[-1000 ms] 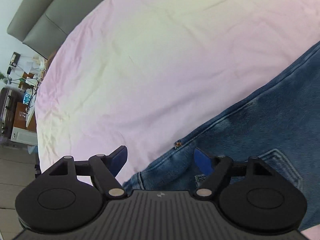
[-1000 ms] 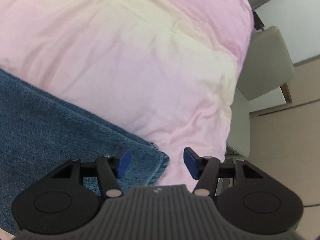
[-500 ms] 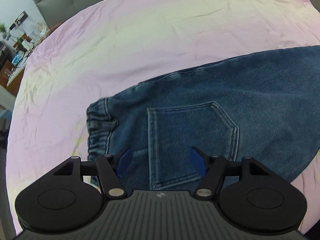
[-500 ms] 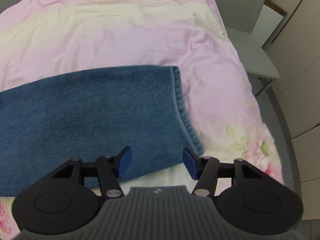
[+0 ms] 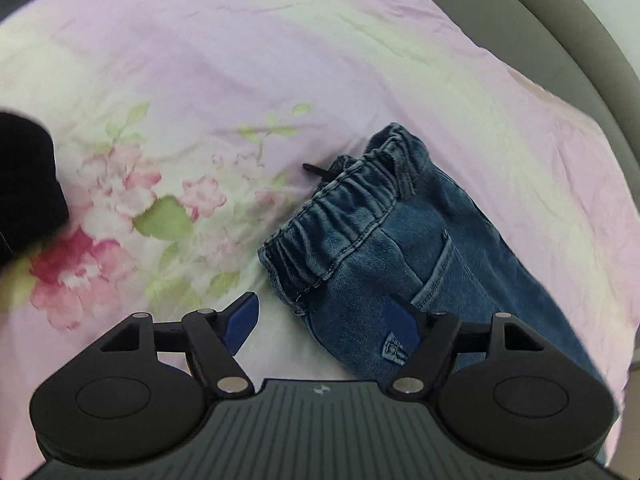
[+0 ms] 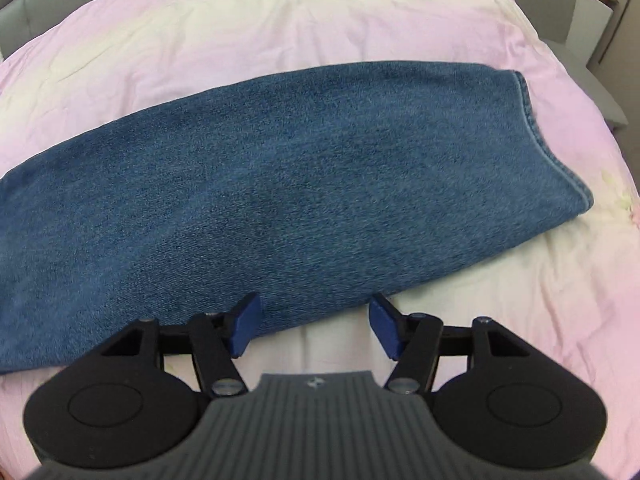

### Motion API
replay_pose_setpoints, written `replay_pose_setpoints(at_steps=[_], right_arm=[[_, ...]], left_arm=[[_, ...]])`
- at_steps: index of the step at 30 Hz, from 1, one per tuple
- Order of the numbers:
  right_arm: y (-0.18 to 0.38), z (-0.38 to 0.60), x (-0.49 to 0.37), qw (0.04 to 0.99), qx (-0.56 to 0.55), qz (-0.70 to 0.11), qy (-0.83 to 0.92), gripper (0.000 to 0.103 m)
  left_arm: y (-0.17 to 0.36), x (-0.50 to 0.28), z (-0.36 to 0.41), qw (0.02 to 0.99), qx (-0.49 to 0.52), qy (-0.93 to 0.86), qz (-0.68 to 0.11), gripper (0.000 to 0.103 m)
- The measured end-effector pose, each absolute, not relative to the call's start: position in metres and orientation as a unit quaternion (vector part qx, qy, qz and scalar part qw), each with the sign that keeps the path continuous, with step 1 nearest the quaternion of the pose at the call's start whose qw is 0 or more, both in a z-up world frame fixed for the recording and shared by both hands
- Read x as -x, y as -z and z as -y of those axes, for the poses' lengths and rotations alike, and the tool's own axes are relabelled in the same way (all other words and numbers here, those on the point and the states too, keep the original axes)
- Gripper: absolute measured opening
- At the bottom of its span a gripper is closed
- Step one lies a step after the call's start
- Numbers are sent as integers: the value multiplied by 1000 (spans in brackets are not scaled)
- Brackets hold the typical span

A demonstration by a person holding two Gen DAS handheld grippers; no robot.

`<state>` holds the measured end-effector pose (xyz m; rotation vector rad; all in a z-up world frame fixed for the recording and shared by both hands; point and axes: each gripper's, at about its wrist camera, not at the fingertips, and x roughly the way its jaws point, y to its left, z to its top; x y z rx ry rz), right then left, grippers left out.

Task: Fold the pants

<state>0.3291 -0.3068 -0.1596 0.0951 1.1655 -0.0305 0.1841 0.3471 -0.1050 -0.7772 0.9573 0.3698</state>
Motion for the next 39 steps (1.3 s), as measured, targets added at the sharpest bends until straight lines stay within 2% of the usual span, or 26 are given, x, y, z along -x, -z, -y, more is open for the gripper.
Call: replay_pose_setpoints(at_steps=[3, 4, 6, 8, 11, 14, 16, 19, 22, 26, 29, 31, 39], right_arm=[[154, 300, -329, 835, -31, -549, 19, 57], [152, 297, -327, 835, -28, -549, 20, 57], [148, 297, -324, 834, -35, -551, 23, 57], [149, 300, -323, 830, -46, -556, 28, 57], [150, 300, -321, 826, -55, -560, 33, 57], [142, 289, -316, 831, -38, -555, 18, 57], [134, 275, -308, 835, -21, -549, -7, 57], [124, 252, -296, 838, -27, -542, -58, 57], [122, 220, -281, 837, -22, -535, -113, 57], [125, 177, -259, 832, -14, -523, -184, 53], [128, 145, -243, 833, 11, -506, -223, 52], [128, 125, -233, 835, 22, -490, -249, 51], [144, 34, -178, 839, 102, -421, -329, 50]], left_arm=[[134, -184, -354, 769, 434, -182, -433, 86], [144, -183, -355, 761, 460, -182, -420, 92], [157, -182, -358, 750, 502, -180, -392, 91], [163, -184, -358, 751, 522, -166, -368, 67], [147, -191, -356, 761, 503, -178, -368, 56], [106, -202, -355, 804, 447, -153, -361, 44], [90, -214, -361, 808, 429, -131, -381, 40], [100, -230, -370, 804, 403, -132, -416, 40], [134, -240, -372, 786, 393, -149, -454, 40], [146, -236, -367, 792, 388, -147, -448, 41], [136, -226, -368, 789, 395, -143, -448, 48], [121, -218, -365, 800, 367, -149, -451, 57], [69, -184, -295, 867, 180, -80, -457, 57]])
